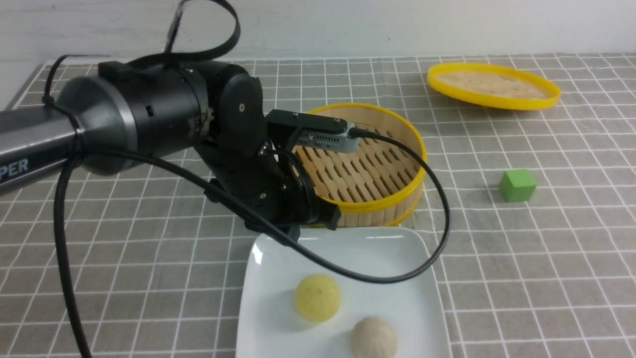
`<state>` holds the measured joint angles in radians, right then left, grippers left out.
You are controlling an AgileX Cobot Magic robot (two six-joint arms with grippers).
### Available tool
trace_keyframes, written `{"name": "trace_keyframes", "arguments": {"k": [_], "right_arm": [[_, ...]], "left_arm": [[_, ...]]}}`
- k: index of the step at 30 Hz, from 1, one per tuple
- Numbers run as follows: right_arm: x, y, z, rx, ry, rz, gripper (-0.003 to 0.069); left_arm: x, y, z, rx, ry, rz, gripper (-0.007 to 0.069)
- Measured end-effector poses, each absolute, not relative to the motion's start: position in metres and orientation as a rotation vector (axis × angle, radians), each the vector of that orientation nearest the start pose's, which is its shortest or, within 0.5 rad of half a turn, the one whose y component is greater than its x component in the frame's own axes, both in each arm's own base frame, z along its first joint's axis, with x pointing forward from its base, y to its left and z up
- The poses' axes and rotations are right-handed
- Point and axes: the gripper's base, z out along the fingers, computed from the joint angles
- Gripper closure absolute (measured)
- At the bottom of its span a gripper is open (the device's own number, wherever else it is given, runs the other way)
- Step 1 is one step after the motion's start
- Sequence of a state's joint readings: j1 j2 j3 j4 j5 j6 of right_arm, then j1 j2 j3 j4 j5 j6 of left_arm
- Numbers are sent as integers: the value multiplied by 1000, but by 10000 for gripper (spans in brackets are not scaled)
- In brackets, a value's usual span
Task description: Put the steamed buns into the plate on the grey tablecloth.
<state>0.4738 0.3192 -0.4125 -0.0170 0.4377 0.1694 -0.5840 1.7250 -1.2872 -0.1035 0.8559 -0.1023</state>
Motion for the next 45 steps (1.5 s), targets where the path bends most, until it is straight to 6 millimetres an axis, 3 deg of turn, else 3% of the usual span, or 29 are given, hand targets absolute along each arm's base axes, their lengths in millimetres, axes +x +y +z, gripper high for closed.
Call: {"name": "trace_keyframes", "arguments": {"k": [16, 23, 25, 31, 33, 34, 36, 37, 38, 39, 40, 41, 45], "right_arm": [[67, 34, 292, -289, 1824, 435, 608], [63, 31, 279, -279, 1821, 429, 601], [60, 27, 267, -250, 1819, 408, 599], [53, 9, 205, -33, 1857, 228, 590], [52, 7, 197, 2, 1854, 198, 588], [51, 4, 184, 39, 1870, 160, 587], [52, 2, 175, 74, 1880, 132, 583], [52, 2, 175, 77, 1877, 126, 582], [52, 1, 175, 90, 1873, 117, 581], [52, 1, 175, 92, 1873, 116, 581], [52, 1, 175, 99, 1872, 112, 579], [52, 1, 175, 98, 1872, 112, 578], [52, 1, 175, 98, 1872, 112, 573]], "left_arm": [[294, -203, 246, 594, 2752, -299, 622], [294, -203, 246, 594, 2753, -299, 622], [294, -203, 246, 594, 2753, -299, 622], [293, -201, 249, 604, 2741, -283, 622], [293, -200, 255, 616, 2718, -265, 622], [292, -197, 267, 624, 2684, -252, 622], [289, -192, 289, 636, 2627, -228, 622], [288, -191, 292, 637, 2618, -227, 622], [284, -186, 313, 640, 2565, -209, 622], [283, -185, 316, 641, 2562, -204, 622], [274, -176, 340, 639, 2504, -186, 622], [268, -170, 353, 638, 2477, -171, 622], [240, -144, 390, 629, 2412, -93, 622]]}}
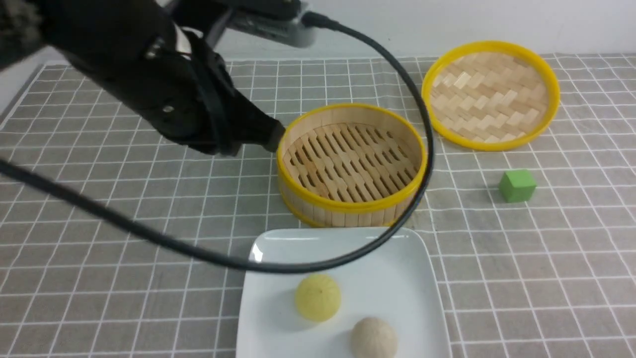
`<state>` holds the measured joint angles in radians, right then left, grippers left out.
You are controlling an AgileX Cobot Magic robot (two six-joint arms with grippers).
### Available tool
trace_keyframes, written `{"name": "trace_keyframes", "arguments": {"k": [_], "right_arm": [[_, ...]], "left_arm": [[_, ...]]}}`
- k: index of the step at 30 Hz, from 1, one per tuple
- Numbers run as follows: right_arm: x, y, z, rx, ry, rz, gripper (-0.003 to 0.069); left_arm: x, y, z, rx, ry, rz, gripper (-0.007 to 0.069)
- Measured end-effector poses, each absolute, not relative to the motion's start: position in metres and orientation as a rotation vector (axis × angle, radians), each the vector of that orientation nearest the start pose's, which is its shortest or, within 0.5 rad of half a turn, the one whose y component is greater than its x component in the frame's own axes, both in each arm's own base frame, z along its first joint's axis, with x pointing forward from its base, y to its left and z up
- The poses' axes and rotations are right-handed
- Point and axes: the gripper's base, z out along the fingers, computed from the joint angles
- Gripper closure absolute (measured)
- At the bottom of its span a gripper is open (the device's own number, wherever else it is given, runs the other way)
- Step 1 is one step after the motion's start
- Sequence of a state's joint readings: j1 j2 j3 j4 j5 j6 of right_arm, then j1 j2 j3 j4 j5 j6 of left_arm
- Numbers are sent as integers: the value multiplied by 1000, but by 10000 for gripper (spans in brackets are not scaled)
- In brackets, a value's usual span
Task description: Put the steamed buns into the plate on the grey tablecloth.
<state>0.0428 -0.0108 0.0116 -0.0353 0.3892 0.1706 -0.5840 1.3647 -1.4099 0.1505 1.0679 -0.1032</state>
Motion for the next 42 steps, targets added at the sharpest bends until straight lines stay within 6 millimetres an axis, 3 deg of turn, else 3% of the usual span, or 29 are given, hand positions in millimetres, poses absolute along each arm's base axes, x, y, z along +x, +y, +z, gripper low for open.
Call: {"name": "trace_keyframes", "arguments": {"k": [5, 6, 8, 13, 16, 17, 19, 25, 42], "right_arm": [[52, 1, 175, 98, 1872, 112, 567], [52, 1, 175, 98, 1872, 112, 566], [52, 1, 175, 99, 1871, 112, 566], [52, 1, 175, 99, 1871, 113, 563], [52, 1, 175, 99, 1871, 113, 559], [52, 1, 175, 99, 1871, 113, 559], [52, 1, 175, 99, 1871, 113, 556], [52, 1, 175, 100, 1871, 113, 553], [52, 1, 175, 100, 1871, 113, 532]], "left_arm": [[196, -107, 427, 574, 2338, -30, 622], [194, -105, 427, 569, 2337, -27, 622], [168, -87, 437, 515, 2291, -46, 622], [135, -66, 422, 390, 2263, -126, 622], [116, -57, 388, 242, 2166, -284, 622], [116, -57, 387, 224, 2147, -308, 622], [109, -56, 362, 136, 2070, -432, 622], [96, -52, 349, 75, 1875, -602, 621], [95, -40, 329, 96, 2019, -385, 604]]}}
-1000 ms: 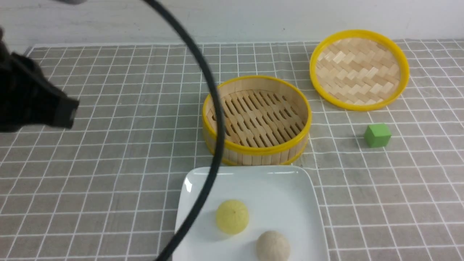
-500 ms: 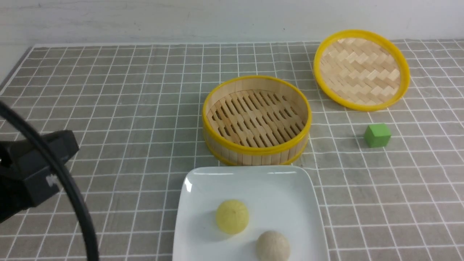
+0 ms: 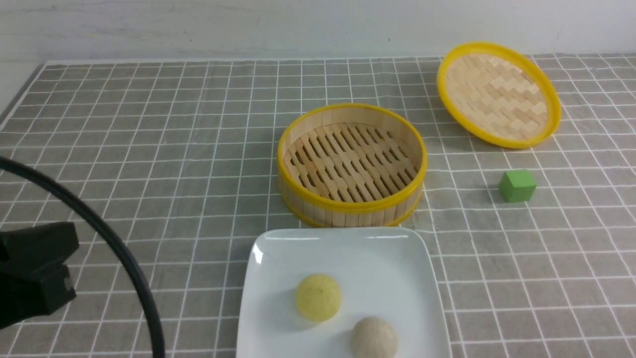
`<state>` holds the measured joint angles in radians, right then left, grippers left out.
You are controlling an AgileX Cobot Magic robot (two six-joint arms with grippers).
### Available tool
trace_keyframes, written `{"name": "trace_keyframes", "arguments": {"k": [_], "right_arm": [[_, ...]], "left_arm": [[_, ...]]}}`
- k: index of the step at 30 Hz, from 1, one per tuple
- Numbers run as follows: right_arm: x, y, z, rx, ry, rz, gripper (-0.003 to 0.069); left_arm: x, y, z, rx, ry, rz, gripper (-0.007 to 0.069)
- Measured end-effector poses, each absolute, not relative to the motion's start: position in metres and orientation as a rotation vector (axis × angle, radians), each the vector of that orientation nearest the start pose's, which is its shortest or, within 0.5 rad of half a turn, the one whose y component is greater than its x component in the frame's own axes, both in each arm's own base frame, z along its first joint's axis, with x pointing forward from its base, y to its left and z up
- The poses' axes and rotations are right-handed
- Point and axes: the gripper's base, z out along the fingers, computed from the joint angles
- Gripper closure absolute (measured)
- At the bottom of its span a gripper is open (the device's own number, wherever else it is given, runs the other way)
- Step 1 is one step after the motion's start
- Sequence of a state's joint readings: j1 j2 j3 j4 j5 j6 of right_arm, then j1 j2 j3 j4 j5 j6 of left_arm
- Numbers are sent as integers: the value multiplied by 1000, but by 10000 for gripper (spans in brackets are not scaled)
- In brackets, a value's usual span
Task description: Put the steamed buns into the plate on the grey tablecloth.
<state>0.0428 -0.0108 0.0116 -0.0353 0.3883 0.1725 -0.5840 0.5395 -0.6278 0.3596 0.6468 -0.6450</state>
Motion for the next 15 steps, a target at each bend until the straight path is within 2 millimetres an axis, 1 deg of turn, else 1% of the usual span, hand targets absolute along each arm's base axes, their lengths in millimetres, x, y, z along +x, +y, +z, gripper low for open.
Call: {"name": "trace_keyframes", "arguments": {"k": [2, 5, 7, 9, 10, 11, 12, 13, 14, 15], "right_arm": [[52, 1, 175, 100, 1871, 113, 531], [52, 1, 175, 100, 1871, 113, 526], [52, 1, 175, 100, 1871, 113, 524], [52, 1, 175, 100, 1871, 113, 521], [52, 1, 175, 100, 1871, 113, 519], [52, 1, 175, 100, 1871, 113, 518], [52, 1, 175, 100, 1871, 113, 517], [52, 1, 175, 100, 1871, 113, 515], [52, 1, 175, 100, 1871, 113, 515], [52, 1, 175, 100, 1871, 113, 515]], "left_arm": [[96, -41, 325, 106, 2013, -386, 604], [97, -45, 301, 156, 1973, -411, 601], [94, -44, 286, 172, 1920, -432, 597], [89, -38, 275, 169, 1850, -431, 594], [84, -34, 268, 171, 1793, -411, 594], [81, -30, 261, 154, 1771, -390, 594], [80, -30, 262, 162, 1755, -387, 594], [73, -22, 248, 124, 1710, -343, 592], [70, -19, 240, 102, 1696, -312, 591], [69, -18, 238, 99, 1692, -306, 590]]}}
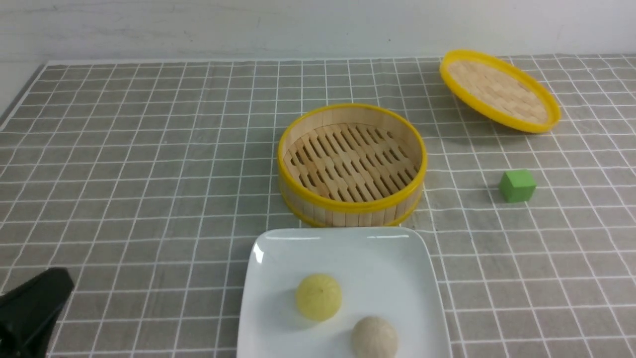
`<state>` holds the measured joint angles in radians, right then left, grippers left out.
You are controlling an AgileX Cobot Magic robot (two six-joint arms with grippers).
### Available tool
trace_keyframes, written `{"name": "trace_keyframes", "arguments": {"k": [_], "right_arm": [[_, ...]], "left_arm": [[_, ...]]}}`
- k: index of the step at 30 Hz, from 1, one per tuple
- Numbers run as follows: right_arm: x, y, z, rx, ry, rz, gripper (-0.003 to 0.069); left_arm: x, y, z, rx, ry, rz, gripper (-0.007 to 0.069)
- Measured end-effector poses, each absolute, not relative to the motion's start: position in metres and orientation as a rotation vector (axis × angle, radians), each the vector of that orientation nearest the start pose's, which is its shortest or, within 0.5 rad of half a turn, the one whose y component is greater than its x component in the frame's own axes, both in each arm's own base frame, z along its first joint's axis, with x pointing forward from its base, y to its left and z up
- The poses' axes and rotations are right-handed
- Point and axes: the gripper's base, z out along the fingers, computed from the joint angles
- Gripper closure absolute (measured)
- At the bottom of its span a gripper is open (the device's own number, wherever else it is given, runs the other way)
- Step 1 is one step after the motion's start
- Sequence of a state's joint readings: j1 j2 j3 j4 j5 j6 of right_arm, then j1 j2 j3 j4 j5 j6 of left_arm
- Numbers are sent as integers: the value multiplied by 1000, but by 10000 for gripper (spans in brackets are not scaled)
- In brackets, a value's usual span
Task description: Put the steamed buns into the plate on the grey tablecloth.
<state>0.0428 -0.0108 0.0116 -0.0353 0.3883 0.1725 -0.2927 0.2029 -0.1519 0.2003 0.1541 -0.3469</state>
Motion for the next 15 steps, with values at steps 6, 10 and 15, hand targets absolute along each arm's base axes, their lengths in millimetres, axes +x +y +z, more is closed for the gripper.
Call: {"name": "trace_keyframes", "arguments": {"k": [6, 10, 15], "right_arm": [[52, 1, 175, 100, 1871, 113, 506], [52, 1, 175, 100, 1871, 113, 503], [52, 1, 175, 100, 1871, 113, 497]], "left_arm": [[55, 0, 192, -74, 1730, -98, 589], [53, 5, 179, -115, 1818, -32, 589], [52, 5, 172, -75, 1891, -3, 586]]}}
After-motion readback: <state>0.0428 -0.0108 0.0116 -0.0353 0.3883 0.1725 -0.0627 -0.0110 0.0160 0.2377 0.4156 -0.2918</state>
